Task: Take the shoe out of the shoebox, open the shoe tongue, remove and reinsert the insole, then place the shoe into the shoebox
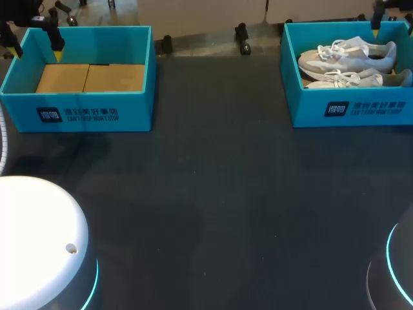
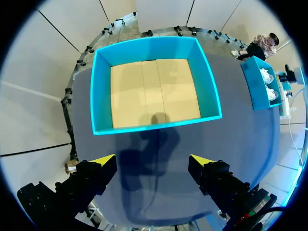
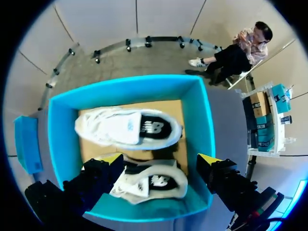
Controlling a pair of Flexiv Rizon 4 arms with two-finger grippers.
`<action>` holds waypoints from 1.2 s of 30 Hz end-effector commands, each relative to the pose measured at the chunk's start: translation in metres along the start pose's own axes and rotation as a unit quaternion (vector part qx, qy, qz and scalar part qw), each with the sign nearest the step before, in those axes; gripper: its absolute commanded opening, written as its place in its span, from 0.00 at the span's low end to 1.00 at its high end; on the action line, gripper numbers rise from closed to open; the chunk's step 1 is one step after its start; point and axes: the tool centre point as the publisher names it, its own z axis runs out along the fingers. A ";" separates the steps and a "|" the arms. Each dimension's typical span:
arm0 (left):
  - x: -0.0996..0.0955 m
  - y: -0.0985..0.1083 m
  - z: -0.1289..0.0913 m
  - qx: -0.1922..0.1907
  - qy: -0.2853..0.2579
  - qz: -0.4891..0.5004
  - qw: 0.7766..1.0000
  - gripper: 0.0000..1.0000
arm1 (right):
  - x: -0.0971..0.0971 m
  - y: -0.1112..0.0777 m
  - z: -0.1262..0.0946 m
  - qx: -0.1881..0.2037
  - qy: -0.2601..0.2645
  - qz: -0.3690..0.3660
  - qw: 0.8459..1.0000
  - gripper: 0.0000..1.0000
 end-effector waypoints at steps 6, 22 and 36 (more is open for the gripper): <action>0.000 0.001 0.000 0.001 0.000 0.000 1.000 1.00 | 0.024 -0.043 -0.048 0.003 0.014 0.009 1.000 1.00; 0.000 0.001 0.000 0.001 0.000 0.000 1.000 1.00 | 0.070 -0.104 -0.079 -0.001 0.035 0.023 0.999 1.00; 0.000 0.001 0.000 0.001 0.000 0.000 1.000 1.00 | 0.092 -0.137 -0.087 -0.011 0.044 0.013 0.999 1.00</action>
